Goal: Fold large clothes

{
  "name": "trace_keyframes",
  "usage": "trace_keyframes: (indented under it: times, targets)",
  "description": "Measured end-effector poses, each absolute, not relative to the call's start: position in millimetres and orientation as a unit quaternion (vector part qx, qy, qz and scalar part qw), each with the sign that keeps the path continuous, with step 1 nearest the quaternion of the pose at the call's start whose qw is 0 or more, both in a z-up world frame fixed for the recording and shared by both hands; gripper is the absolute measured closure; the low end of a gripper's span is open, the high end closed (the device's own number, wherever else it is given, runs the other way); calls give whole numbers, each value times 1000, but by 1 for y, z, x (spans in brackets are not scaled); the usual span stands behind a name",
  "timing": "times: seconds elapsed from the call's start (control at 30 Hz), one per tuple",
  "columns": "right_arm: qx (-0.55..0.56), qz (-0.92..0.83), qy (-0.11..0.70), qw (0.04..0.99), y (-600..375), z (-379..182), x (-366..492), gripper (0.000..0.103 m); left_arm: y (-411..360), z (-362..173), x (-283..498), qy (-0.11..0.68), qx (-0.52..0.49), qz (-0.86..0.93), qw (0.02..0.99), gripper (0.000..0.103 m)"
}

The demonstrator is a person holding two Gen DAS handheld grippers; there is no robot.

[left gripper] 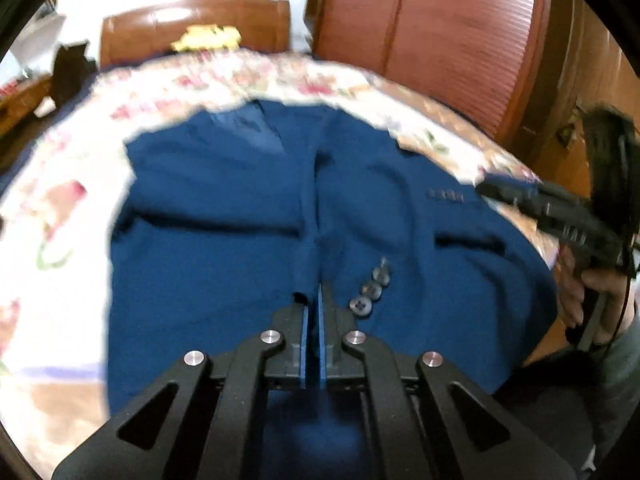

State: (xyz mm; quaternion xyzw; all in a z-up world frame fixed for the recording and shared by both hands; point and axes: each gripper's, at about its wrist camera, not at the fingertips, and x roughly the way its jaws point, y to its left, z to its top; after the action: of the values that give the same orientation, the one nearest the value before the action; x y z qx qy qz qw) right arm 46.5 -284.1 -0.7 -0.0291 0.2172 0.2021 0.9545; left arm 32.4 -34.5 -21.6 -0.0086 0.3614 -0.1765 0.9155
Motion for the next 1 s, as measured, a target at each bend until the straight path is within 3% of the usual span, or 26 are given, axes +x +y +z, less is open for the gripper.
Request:
trace_keyframes:
  times: [0.13,0.3,0.4,0.47,0.57,0.9,1.0]
  targets:
    - [-32,203,216,955,-285,-1,44,56,-16,14,28,316,-7,-142,938,99]
    - [-30,203,215,955,-288,0,44,56,5,13,37,328,2,-102,939,97]
    - [-30,203,215,955,-289,-1,44,56,19,1,38,338,-4,-99,936,77]
    - [-32,203,214,955,-289,-2,43,56,23,-4,34,333,-3,-96,938,51]
    - [-38,203,214,955,-291,-4,42,56,30,-10,25,330,-9,-95,939,29]
    - [-25,208,198,958,-318,10,28,56,52,-26,-2,325,1,-75,943,28]
    - [-38,195,195,961,-335,11,22,43,56,-33,-3,328,0,-75,942,28]
